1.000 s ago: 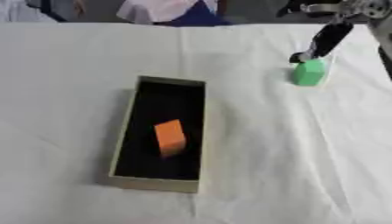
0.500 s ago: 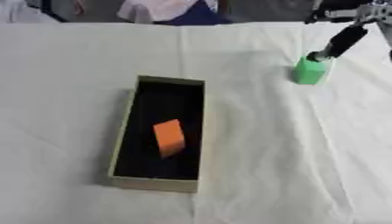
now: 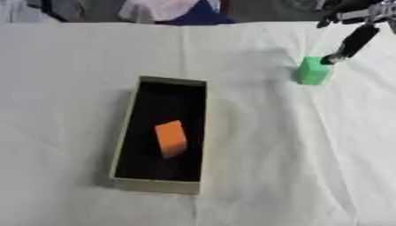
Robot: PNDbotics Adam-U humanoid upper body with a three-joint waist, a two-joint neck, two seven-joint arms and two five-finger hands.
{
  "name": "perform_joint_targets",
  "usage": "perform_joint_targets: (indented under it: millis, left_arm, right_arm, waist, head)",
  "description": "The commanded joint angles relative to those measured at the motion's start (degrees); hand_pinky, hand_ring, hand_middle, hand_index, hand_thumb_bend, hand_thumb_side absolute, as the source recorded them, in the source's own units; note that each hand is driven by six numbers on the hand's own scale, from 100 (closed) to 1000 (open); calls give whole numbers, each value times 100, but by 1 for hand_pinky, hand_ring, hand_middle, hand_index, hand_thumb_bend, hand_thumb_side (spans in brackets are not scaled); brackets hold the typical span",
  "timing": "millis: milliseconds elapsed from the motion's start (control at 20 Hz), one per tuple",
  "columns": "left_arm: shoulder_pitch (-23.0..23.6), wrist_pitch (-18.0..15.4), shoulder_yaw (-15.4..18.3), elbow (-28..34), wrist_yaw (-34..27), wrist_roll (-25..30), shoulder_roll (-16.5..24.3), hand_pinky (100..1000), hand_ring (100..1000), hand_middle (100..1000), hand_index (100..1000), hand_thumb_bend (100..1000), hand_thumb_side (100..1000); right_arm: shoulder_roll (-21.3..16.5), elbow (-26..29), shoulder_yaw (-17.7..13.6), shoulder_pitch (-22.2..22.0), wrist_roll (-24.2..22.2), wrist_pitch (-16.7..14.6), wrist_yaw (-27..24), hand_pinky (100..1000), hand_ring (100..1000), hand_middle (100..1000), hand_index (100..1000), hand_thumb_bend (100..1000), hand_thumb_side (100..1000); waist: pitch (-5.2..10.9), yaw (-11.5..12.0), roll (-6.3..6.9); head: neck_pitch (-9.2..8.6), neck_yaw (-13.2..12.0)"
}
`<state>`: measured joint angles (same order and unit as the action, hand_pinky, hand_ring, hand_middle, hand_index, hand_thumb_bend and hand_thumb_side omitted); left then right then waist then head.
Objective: Pick up objects on the table and place them in the box.
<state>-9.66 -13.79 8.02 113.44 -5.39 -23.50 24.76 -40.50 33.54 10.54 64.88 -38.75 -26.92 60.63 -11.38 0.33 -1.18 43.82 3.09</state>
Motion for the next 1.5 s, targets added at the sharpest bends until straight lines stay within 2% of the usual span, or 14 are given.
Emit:
perform_joint_targets:
  millis: [50,300,550,950,1100,1250,1300,1500]
  left_arm:
    - [-33,5,60,115,37,-9,184,734,803,763,896,336,966]
    - [-29,11,57,115,49,-11,202,734,803,763,896,336,967]
    - [-37,9,49,115,47,-3,201,734,803,763,896,334,967]
    - [-48,11,38,115,34,20,174,734,804,764,896,329,968]
    - [-50,15,34,115,33,35,162,734,804,764,896,330,972]
    - [-55,17,31,115,34,50,155,734,804,764,896,330,972]
    - [-55,17,32,115,34,53,153,734,804,764,896,329,973]
    - [-57,17,28,115,32,70,137,734,804,764,896,328,974]
  right_arm:
    - [-86,-393,-92,248,4,-263,215,921,982,947,1000,457,470]
    - [-39,-892,-183,409,17,-557,370,920,981,947,1000,466,478]
    - [68,-1175,-234,519,115,-636,664,916,978,947,1000,480,471]
    - [279,-1535,-372,664,681,-541,1193,879,936,911,1000,503,469]
    - [357,-1630,-389,701,887,-459,1389,839,900,894,1000,536,391]
    - [423,-1745,-426,741,1045,-352,1587,821,889,892,1000,546,388]
    - [439,-1781,-442,750,1086,-338,1638,782,856,874,1000,555,364]
    - [551,-1975,-513,819,1202,-228,1838,770,838,868,1000,561,359]
  waist:
    - [67,-16,-7]
    - [52,-40,-24]
    - [38,-30,-11]
    - [14,-2,17]
    - [7,3,21]
    - [1,12,27]
    - [-1,13,28]
    - [-17,25,39]
  head:
    - [30,-19]
    - [30,-7]
    - [30,28]
    - [30,72]
    - [30,85]
    - [30,92]
    - [30,94]
    - [30,112]
